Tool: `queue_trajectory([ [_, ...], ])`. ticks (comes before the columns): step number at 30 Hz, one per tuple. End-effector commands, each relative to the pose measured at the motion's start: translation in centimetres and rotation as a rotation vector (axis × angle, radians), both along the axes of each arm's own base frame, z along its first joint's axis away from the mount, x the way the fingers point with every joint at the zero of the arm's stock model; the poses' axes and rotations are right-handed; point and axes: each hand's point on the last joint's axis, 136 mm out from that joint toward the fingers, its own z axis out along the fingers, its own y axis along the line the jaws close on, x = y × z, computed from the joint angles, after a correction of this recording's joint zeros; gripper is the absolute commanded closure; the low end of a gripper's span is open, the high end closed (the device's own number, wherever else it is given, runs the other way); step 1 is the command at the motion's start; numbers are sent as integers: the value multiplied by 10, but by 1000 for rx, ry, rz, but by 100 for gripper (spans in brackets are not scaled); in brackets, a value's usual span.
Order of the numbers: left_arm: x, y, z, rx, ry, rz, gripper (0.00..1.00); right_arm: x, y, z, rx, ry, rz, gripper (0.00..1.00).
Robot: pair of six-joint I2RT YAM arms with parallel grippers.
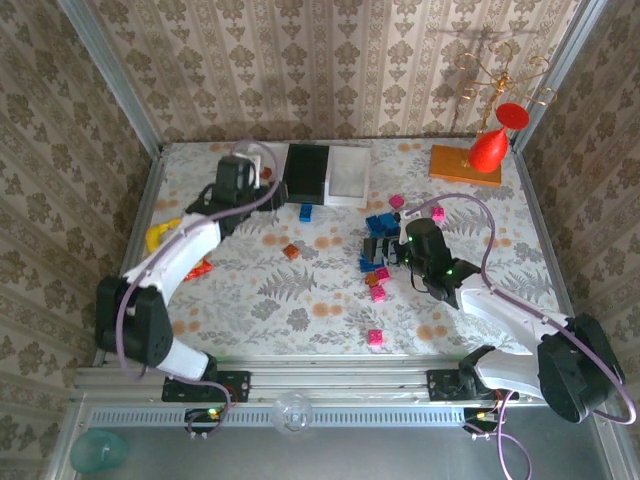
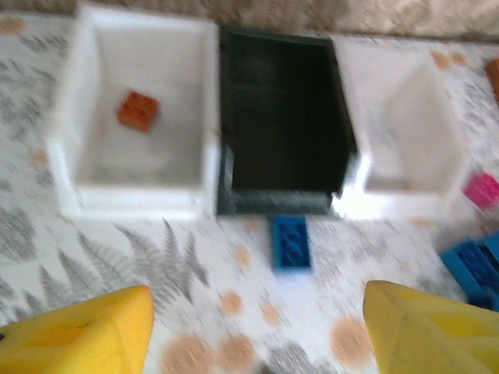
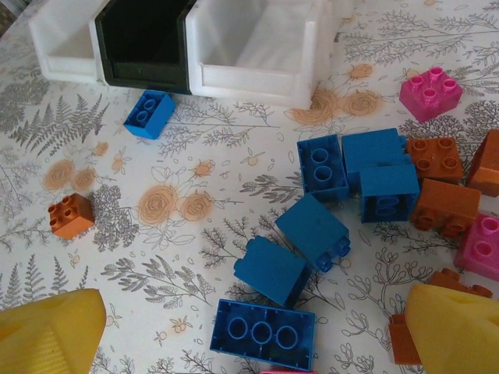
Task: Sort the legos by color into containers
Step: Pick up the lego from the center of the table.
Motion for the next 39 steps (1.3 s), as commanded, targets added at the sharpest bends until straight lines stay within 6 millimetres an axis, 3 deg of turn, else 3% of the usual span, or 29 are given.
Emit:
queue_trajectory([
  [1,-43,-14,-56,14,119,-42,25,1,1,-8,-49,4,21,0],
  [5,-73,-21,-91,129,167,-179,22,4,7,-19,-36,31,28,0],
  [8,-77,-28,-112,219,181,-312,22,6,13,-23,-15,50,41,0],
  [12,-73,-24,-143,338,260,-365,22,4,13,-25,-9,54,42,0],
  [19,-58,-33,-162,357,299,-400,28,0,7,-21,-12,39,26,0],
  [26,-57,-34,-174,347,345,-394,49,-4,7,-19,3,31,34,0],
  [30,-56,-36,-174,321,338,-381,58,-4,8,-19,7,34,34,0],
  [33,-47,-34,-163,284,304,-333,66,-3,11,-18,20,38,41,0],
  [37,-23,-27,-124,180,195,-221,72,-4,17,-16,30,38,57,0],
  [39,0,-8,-101,134,135,-116,72,-4,19,-18,26,45,61,0],
])
